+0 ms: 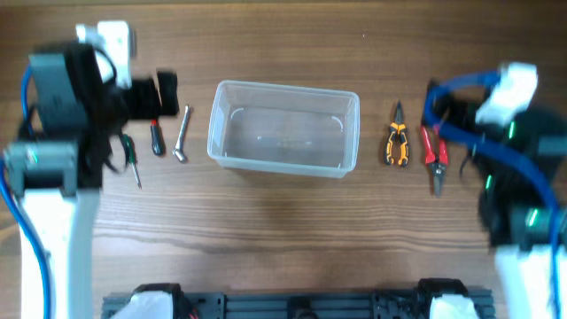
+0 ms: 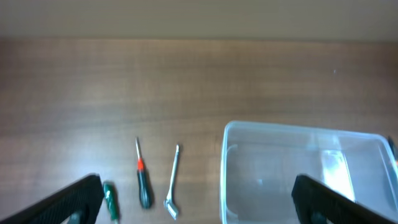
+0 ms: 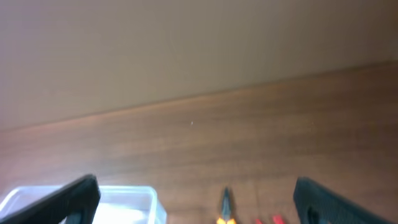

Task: Pack container
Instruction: 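Raise both arms from rest toward the tools beside the container, then lower the right gripper onto the orange-black pliers and grasp them, then carry the pliers into the clear container and release them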

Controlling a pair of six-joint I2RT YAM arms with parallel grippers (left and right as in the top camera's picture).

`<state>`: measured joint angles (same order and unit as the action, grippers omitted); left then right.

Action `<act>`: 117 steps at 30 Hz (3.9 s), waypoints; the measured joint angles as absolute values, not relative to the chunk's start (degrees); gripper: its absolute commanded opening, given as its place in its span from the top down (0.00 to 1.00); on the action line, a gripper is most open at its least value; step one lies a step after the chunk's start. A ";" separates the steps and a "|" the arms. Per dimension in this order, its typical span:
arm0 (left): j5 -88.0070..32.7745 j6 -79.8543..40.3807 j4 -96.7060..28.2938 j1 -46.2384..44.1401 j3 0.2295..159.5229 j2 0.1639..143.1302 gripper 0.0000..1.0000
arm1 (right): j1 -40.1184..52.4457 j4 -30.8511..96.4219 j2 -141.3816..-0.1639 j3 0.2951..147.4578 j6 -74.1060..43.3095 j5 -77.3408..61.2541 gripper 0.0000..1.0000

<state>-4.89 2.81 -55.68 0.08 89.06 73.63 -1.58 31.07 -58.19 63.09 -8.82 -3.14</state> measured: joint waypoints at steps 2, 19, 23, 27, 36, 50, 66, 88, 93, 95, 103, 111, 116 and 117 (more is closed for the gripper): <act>-5.26 2.96 -59.66 0.08 96.82 79.59 0.00 | -1.58 40.32 -66.98 72.55 -6.28 -3.25 0.00; -6.81 7.07 -70.19 0.08 100.27 90.85 0.00 | -1.58 60.51 -97.49 87.42 1.85 -3.38 0.12; -6.81 7.27 -72.01 0.08 100.27 98.41 0.00 | -1.58 61.49 -97.49 87.42 2.48 -3.14 0.30; -6.81 7.27 -72.47 0.08 100.27 104.53 0.02 | -1.61 61.95 -97.49 87.42 2.72 -2.44 0.28; -6.72 7.68 -71.48 0.08 100.27 113.25 0.00 | -1.58 55.92 -97.45 77.84 2.72 -2.02 0.30; -1.34 2.17 -69.19 6.22 100.27 114.98 0.00 | -1.58 48.66 -97.45 66.85 2.92 -1.21 0.47; -1.15 1.15 -69.19 9.98 100.27 114.98 0.00 | -1.58 44.73 -105.49 66.83 2.92 -0.99 0.46; -1.15 1.15 -69.19 9.98 100.27 114.98 0.00 | -1.50 40.51 -110.28 67.44 2.96 -0.12 0.58; -1.15 1.15 -69.17 9.98 100.27 114.98 0.00 | -1.50 40.91 -110.72 67.96 2.96 0.69 0.83; -1.13 1.15 -69.17 9.98 100.27 114.98 0.00 | -1.65 40.84 -110.74 67.99 2.83 1.17 0.90; -1.13 1.15 -69.19 9.98 100.27 114.98 0.00 | -1.65 42.13 -111.35 69.17 2.90 1.13 0.96; -1.13 1.13 -68.99 9.98 100.27 114.98 0.00 | -1.65 57.45 -113.14 87.92 4.05 0.60 0.96; -1.13 1.13 -69.01 9.98 100.27 114.98 0.00 | -0.84 65.06 -106.48 107.48 11.53 -4.82 0.96; -1.13 1.15 -69.04 9.98 100.27 114.98 0.00 | -0.10 65.89 -104.68 109.47 13.61 -6.63 0.96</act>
<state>-1.13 1.15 -69.04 9.98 100.27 114.98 -0.10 65.89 -104.68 109.47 13.61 -6.63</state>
